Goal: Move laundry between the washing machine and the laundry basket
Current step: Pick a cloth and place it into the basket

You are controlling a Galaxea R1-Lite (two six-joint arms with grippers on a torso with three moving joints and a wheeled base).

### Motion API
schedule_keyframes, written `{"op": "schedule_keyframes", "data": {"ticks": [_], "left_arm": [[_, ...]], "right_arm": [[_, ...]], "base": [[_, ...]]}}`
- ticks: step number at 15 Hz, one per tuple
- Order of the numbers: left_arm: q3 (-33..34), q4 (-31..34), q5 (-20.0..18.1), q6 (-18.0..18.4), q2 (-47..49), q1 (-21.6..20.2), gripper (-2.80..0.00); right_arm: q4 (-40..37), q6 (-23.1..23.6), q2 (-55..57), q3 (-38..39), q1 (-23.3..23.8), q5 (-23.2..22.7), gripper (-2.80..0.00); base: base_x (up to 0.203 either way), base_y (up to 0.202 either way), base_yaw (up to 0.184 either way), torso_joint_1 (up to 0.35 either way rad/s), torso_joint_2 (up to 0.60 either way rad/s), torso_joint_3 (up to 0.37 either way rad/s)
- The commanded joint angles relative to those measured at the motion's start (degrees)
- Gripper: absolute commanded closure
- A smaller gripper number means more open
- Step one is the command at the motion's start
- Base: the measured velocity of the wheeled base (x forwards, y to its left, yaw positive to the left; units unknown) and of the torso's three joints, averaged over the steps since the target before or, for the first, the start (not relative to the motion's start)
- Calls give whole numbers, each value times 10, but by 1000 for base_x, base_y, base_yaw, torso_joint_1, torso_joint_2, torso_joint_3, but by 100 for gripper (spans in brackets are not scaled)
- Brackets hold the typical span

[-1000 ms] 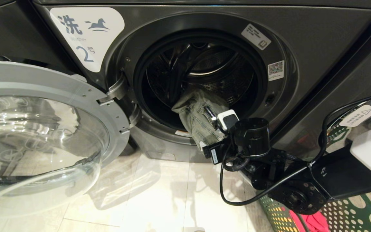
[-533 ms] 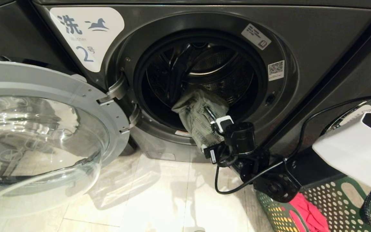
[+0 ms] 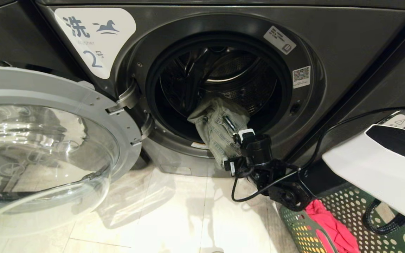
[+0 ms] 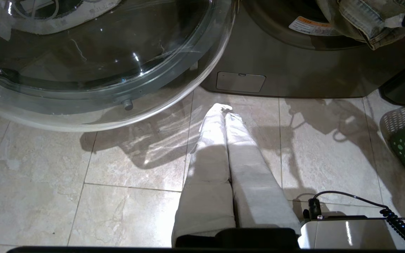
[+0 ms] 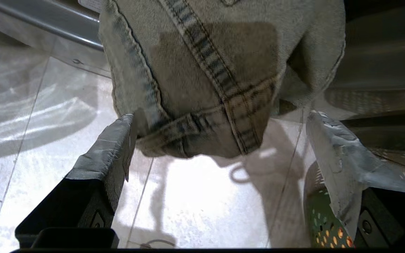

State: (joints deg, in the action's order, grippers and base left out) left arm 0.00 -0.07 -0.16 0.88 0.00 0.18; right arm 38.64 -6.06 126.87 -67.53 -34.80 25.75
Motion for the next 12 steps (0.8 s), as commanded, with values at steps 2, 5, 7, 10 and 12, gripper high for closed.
{"op": "schedule_keyframes", "data": {"ticks": [2, 5, 7, 10, 12], "left_arm": [[0, 0, 0, 0, 1, 0, 0], [0, 0, 0, 0, 1, 0, 0], [0, 0, 0, 0, 1, 0, 0], [0, 0, 0, 0, 1, 0, 0], [0, 0, 0, 0, 1, 0, 0]], "right_arm": [[-20, -7, 50, -74, 1, -1, -280], [-33, -6, 84, -125, 8, -2, -280], [-34, -5, 103, -155, 16, -2, 0], [-50, -3, 130, -203, 28, -2, 0], [-52, 0, 141, -237, 36, -1, 0]], "base": [[0, 0, 0, 0, 0, 0], [0, 0, 0, 0, 0, 0], [0, 0, 0, 0, 0, 0], [0, 0, 0, 0, 0, 0], [0, 0, 0, 0, 0, 0]]}}
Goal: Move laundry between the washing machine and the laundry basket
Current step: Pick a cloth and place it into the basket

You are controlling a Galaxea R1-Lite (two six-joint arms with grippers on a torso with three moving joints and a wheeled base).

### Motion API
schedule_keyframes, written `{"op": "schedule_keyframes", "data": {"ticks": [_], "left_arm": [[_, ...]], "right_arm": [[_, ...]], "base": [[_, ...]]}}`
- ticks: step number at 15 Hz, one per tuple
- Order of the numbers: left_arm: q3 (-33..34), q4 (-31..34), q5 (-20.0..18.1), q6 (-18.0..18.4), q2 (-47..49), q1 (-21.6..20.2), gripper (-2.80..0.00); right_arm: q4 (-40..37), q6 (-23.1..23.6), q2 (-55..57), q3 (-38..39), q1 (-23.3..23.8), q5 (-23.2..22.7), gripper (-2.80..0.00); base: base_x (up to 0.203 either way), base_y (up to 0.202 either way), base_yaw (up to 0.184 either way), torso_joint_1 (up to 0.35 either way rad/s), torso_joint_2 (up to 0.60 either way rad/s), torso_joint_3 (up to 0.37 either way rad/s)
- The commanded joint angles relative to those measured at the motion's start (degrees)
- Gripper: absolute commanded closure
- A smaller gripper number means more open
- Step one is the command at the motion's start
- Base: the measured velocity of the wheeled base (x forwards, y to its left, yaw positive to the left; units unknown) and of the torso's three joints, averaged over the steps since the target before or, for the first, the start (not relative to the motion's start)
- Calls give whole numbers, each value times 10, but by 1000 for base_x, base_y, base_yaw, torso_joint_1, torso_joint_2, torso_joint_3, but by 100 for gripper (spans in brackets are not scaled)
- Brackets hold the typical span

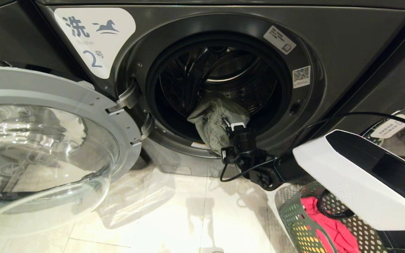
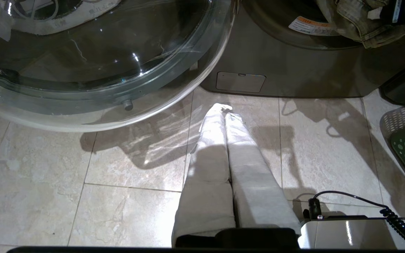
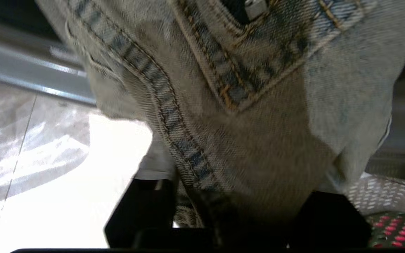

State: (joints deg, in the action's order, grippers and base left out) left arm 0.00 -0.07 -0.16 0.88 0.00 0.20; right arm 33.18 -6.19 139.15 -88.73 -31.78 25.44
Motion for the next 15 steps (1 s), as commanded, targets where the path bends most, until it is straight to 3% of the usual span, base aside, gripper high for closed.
{"op": "schedule_keyframes", "data": {"ticks": [1, 5, 10, 13, 14, 15], "left_arm": [[0, 0, 0, 0, 1, 0, 0], [0, 0, 0, 0, 1, 0, 0], [0, 0, 0, 0, 0, 0, 0], [0, 0, 0, 0, 1, 0, 0], [0, 0, 0, 0, 1, 0, 0], [0, 0, 0, 0, 1, 0, 0]], "right_arm": [[4, 2, 19, -45, 8, 4, 0], [17, 28, 12, -162, 8, 23, 0], [233, 176, 27, -193, 0, 26, 0], [325, 204, 35, -179, -21, 32, 0], [337, 208, 37, -179, -25, 37, -280], [353, 218, 39, -176, -30, 44, -280]], "base": [[0, 0, 0, 0, 0, 0], [0, 0, 0, 0, 0, 0], [0, 0, 0, 0, 0, 0], [0, 0, 0, 0, 0, 0], [0, 0, 0, 0, 0, 0], [0, 0, 0, 0, 0, 0]]}}
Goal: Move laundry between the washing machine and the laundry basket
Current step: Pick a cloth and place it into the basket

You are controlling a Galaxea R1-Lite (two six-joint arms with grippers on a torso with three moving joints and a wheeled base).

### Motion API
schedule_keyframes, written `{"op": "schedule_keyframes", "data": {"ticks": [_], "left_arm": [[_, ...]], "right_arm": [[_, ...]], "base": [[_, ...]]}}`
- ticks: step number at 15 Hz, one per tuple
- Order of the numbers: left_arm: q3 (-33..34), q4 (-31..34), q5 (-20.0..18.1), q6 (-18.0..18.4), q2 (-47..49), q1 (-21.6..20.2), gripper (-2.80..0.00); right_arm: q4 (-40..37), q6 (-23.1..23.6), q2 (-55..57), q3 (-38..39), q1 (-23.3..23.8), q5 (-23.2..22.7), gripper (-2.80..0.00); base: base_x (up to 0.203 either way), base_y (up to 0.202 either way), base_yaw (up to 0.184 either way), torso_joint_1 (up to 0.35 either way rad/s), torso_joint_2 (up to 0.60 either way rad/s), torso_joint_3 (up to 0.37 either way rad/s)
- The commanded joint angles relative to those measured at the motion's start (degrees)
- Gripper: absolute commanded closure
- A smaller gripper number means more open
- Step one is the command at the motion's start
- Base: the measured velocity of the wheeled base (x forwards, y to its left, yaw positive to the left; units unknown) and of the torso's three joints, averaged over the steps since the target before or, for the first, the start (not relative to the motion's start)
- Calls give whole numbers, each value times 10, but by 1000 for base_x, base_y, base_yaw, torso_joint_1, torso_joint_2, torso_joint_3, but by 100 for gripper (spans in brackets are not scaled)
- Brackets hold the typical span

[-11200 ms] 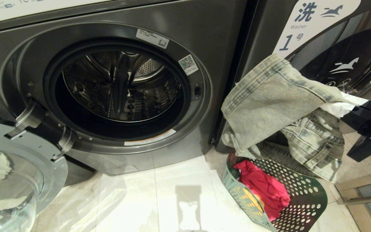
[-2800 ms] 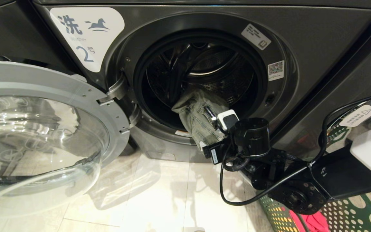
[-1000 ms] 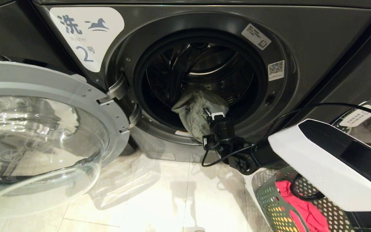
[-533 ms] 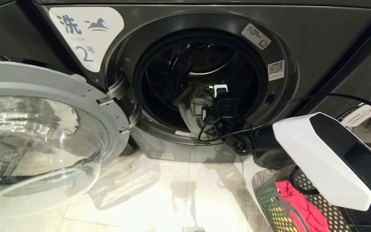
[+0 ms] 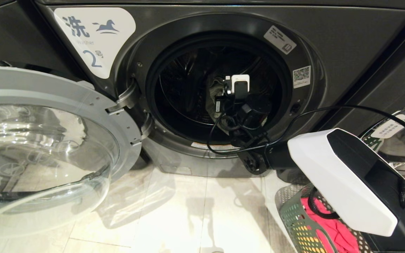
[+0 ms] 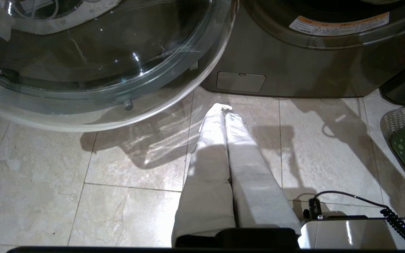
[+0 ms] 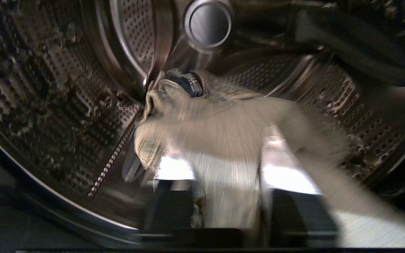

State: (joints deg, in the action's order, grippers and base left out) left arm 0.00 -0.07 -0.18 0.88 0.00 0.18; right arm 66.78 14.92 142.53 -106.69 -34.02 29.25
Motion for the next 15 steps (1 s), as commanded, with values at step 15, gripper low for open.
{"op": "schedule_keyframes", "data": {"ticks": [15], "left_arm": [[0, 0, 0, 0, 0, 0, 0]], "right_arm": [[-104, -60, 57, -32, 36, 27, -280]], "base": [[0, 0, 0, 0, 0, 0]]}}
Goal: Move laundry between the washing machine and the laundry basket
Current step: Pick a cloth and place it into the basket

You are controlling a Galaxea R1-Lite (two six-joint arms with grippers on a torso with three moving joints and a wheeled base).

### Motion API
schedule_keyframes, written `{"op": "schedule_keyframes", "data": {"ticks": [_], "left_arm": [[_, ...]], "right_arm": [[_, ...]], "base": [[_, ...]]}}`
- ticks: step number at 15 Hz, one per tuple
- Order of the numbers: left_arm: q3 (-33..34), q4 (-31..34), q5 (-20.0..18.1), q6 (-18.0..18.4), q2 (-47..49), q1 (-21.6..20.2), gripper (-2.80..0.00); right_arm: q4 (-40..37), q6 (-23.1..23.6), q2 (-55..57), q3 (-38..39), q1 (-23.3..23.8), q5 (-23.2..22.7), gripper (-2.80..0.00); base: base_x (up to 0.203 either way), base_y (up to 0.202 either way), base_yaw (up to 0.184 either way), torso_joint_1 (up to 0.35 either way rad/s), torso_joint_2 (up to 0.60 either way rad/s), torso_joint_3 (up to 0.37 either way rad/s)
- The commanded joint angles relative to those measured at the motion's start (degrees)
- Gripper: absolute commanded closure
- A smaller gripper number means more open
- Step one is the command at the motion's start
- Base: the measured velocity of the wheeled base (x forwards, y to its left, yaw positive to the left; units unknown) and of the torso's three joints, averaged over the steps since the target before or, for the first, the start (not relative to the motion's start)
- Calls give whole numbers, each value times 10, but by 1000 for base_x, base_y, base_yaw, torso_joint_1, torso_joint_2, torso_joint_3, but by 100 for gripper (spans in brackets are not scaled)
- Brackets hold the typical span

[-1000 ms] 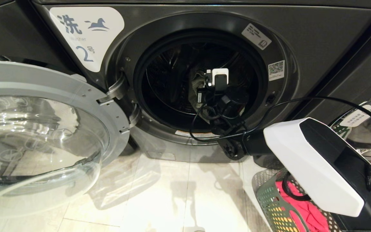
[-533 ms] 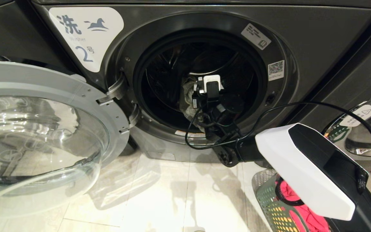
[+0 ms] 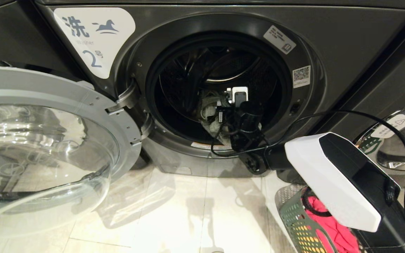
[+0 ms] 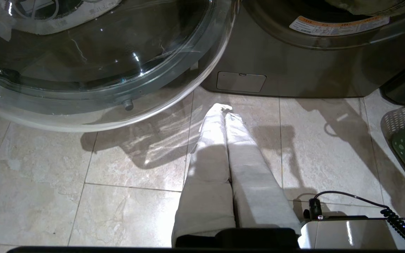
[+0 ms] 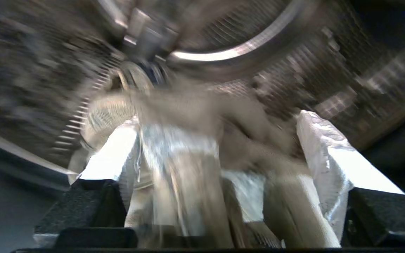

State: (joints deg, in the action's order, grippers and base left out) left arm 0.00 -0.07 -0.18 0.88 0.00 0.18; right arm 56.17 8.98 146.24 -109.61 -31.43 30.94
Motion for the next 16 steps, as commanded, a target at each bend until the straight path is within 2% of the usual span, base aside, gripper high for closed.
{"op": "schedule_keyframes", "data": {"ticks": [1, 3, 6, 11, 16], "left_arm": [[0, 0, 0, 0, 1, 0, 0], [0, 0, 0, 0, 0, 0, 0], [0, 0, 0, 0, 1, 0, 0], [0, 0, 0, 0, 1, 0, 0], [0, 0, 0, 0, 1, 0, 0]], "right_arm": [[2, -1, 33, 9, 16, 27, -280], [3, -4, 38, 39, 29, 40, -280], [1, -7, 10, 30, 26, 36, -280], [20, -60, -94, 41, 6, 33, -280], [21, -67, -140, 159, -13, 25, -280]], "base": [[0, 0, 0, 0, 0, 0], [0, 0, 0, 0, 0, 0], [0, 0, 0, 0, 0, 0], [0, 0, 0, 0, 0, 0], [0, 0, 0, 0, 0, 0]]}}
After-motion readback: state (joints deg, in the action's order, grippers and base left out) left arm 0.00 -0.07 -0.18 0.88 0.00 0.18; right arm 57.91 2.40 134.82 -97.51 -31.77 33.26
